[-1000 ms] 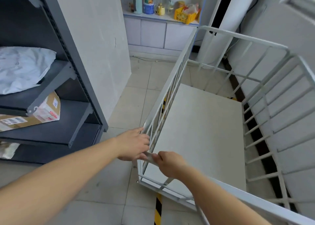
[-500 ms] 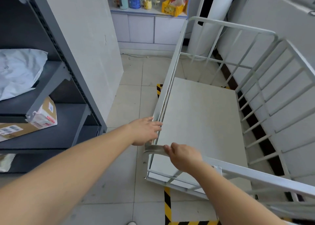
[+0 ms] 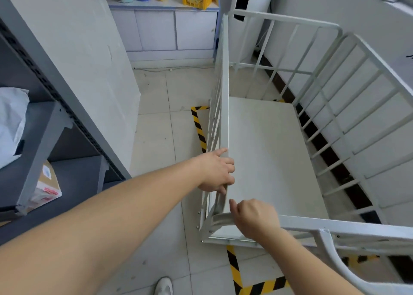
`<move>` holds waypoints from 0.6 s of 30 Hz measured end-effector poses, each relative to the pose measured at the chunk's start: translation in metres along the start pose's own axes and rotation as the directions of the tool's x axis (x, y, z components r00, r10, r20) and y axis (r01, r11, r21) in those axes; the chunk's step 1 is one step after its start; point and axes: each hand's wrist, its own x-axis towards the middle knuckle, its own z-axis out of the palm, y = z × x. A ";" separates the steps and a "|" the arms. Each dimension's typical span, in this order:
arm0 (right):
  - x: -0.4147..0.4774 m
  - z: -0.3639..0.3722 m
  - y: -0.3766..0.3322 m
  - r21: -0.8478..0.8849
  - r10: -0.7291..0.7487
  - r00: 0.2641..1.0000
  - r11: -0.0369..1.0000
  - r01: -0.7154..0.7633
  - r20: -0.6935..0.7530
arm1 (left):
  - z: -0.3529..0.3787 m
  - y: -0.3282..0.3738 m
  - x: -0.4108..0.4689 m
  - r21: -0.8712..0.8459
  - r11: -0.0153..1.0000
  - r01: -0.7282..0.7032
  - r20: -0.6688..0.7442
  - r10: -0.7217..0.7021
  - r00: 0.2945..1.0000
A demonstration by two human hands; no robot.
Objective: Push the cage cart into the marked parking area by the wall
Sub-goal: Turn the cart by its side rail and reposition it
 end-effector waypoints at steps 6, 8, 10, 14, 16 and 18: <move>-0.008 0.002 0.003 -0.008 0.004 0.995 1.000 -0.005 -0.098 | -0.017 0.002 0.014 -0.004 0.999 -0.050 0.125 0.050 0.991; -0.009 0.003 0.004 -0.015 0.004 0.995 1.000 -0.006 -0.099 | -0.019 0.002 0.014 -0.026 0.998 -0.059 0.145 0.062 0.987; -0.010 0.003 0.005 -0.018 -0.006 0.995 1.000 0.004 -0.100 | -0.021 0.003 0.014 -0.045 0.997 -0.058 0.158 0.065 0.985; -0.011 0.002 0.006 -0.017 -0.033 0.995 0.999 0.031 -0.098 | -0.021 0.004 0.014 -0.073 0.996 -0.049 0.178 0.061 0.982; -0.012 0.002 0.006 -0.026 -0.031 0.995 0.999 0.029 -0.095 | -0.020 0.006 0.015 -0.089 0.995 -0.051 0.182 0.066 0.981; -0.014 0.003 0.008 -0.036 -0.030 0.995 0.999 0.027 -0.090 | -0.020 0.008 0.016 -0.097 0.994 -0.056 0.196 0.074 0.978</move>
